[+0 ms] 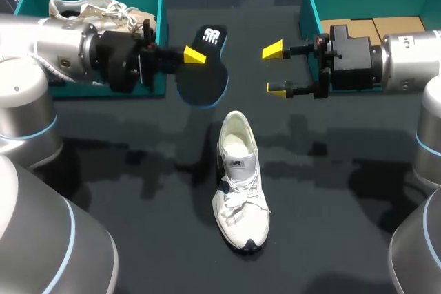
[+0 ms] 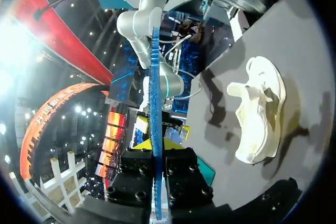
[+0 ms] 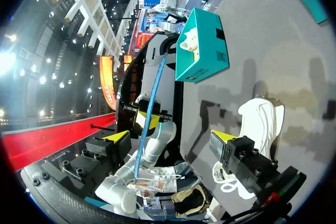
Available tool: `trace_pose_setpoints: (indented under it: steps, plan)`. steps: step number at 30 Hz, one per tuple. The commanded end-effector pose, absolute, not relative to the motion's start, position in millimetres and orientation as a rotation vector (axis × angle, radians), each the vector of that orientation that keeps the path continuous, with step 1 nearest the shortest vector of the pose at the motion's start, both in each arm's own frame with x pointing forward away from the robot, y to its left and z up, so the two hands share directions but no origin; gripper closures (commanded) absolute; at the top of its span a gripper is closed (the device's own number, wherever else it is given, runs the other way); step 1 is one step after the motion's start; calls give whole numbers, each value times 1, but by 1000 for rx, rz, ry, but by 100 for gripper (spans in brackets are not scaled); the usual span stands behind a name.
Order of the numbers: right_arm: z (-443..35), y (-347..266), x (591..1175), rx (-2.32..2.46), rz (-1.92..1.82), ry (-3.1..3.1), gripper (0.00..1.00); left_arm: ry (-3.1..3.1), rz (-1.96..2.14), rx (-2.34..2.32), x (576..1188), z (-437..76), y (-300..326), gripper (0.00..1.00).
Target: Take the shoe out of the shoebox, open the shoe tongue, remove and reinsert the insole, then place the shoe into the shoebox
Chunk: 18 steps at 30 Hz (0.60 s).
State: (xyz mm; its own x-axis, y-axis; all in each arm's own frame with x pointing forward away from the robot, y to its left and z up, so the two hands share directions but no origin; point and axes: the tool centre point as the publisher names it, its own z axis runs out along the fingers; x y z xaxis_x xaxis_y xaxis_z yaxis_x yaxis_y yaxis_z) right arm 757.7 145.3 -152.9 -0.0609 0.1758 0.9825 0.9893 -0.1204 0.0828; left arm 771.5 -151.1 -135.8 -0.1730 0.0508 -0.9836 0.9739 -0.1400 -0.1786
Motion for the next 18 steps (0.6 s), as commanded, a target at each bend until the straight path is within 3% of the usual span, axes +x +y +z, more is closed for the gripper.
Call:
trace_pose_setpoints:
  steps: [1, 18]
  plan:
    - [-153, 147, 758, -1401, -1271, -1329, 0, 1224, -1355, 1293, 777, -138, -160, 100]
    - [-155, 193, 755, -1284, -1264, -1512, 0, 1169, -1267, 1321, 799, -149, -180, 100]
